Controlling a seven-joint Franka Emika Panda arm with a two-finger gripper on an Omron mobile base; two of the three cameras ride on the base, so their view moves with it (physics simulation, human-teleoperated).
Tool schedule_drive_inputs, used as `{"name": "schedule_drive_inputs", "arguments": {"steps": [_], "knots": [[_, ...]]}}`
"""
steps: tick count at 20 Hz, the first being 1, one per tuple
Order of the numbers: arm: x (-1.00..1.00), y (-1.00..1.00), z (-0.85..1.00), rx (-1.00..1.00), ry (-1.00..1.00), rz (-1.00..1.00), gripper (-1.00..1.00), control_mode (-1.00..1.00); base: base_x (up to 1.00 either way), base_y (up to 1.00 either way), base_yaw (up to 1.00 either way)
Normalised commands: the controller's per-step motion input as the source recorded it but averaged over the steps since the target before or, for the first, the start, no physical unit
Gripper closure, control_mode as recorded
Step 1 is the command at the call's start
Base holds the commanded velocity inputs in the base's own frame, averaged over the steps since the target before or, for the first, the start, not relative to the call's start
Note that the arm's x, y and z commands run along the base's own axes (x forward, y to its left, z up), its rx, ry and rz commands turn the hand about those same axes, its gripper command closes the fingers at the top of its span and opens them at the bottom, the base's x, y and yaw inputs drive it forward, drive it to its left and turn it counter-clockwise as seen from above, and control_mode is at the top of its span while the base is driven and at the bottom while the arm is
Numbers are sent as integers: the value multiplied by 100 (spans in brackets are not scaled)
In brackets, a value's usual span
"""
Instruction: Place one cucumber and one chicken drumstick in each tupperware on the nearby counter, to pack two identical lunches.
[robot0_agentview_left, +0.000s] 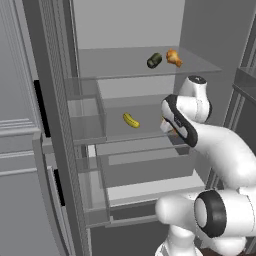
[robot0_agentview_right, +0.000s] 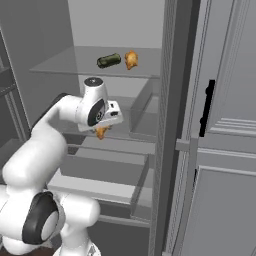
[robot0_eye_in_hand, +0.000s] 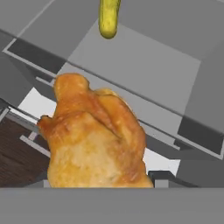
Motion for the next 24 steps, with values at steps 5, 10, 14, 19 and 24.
{"name": "schedule_drive_inputs", "arguments": {"steps": [5, 10, 14, 19, 24], "knots": [[-100, 0, 37, -1, 1, -2, 100, -100, 0, 0, 0], [-100, 0, 5, 0, -1, 0, 100, -100, 0, 0, 0], [-100, 0, 0, 0, 0, 0, 100, -100, 0, 0, 0], [-70, 0, 0, 0, 0, 0, 100, -100, 0, 0, 0], [0, 0, 0, 0, 0, 0, 100, -100, 0, 0, 0]]}}
